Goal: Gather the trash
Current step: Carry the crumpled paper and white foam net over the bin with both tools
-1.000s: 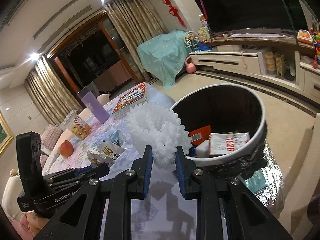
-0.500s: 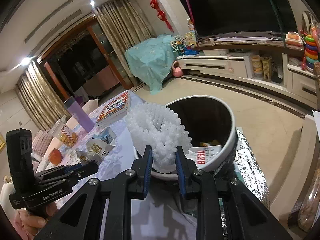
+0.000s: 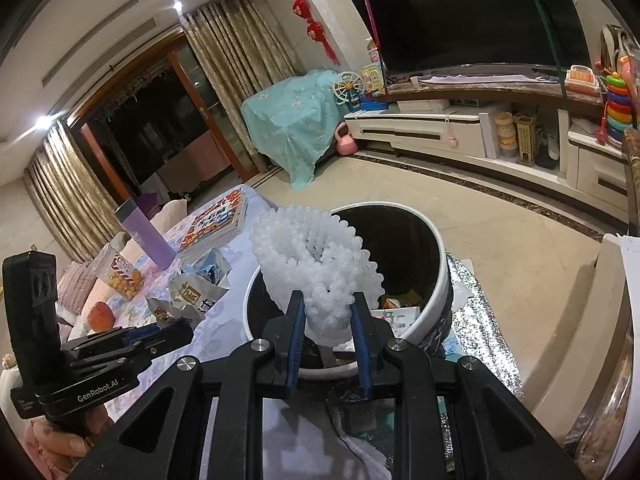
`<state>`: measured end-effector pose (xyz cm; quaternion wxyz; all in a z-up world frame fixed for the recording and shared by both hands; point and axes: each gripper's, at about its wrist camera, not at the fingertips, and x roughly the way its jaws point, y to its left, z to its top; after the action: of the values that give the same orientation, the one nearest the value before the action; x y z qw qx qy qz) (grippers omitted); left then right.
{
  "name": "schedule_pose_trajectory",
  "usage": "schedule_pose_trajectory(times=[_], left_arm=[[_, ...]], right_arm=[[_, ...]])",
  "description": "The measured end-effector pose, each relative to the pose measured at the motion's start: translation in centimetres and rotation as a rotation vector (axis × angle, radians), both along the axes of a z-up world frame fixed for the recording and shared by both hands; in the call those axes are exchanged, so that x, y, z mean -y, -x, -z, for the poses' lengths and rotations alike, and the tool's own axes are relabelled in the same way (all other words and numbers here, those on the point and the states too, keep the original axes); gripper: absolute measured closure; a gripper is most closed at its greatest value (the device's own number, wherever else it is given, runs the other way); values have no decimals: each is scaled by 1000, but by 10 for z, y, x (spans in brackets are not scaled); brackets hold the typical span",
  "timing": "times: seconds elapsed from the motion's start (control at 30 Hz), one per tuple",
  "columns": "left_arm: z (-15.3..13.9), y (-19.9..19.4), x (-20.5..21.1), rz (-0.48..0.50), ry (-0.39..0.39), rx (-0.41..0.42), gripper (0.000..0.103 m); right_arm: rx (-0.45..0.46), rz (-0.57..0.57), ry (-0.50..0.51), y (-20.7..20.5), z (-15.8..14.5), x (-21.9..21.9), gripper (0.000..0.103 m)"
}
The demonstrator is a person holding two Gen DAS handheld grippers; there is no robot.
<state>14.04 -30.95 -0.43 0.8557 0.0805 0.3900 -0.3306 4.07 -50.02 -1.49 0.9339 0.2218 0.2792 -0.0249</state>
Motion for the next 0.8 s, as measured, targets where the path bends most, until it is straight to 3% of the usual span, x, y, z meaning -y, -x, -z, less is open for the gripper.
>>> schedule_pose_trajectory(times=[0.8], left_arm=[[5, -16, 42, 48, -36, -4, 82]], right_arm=[[-59, 12, 34, -16, -2, 11, 80]])
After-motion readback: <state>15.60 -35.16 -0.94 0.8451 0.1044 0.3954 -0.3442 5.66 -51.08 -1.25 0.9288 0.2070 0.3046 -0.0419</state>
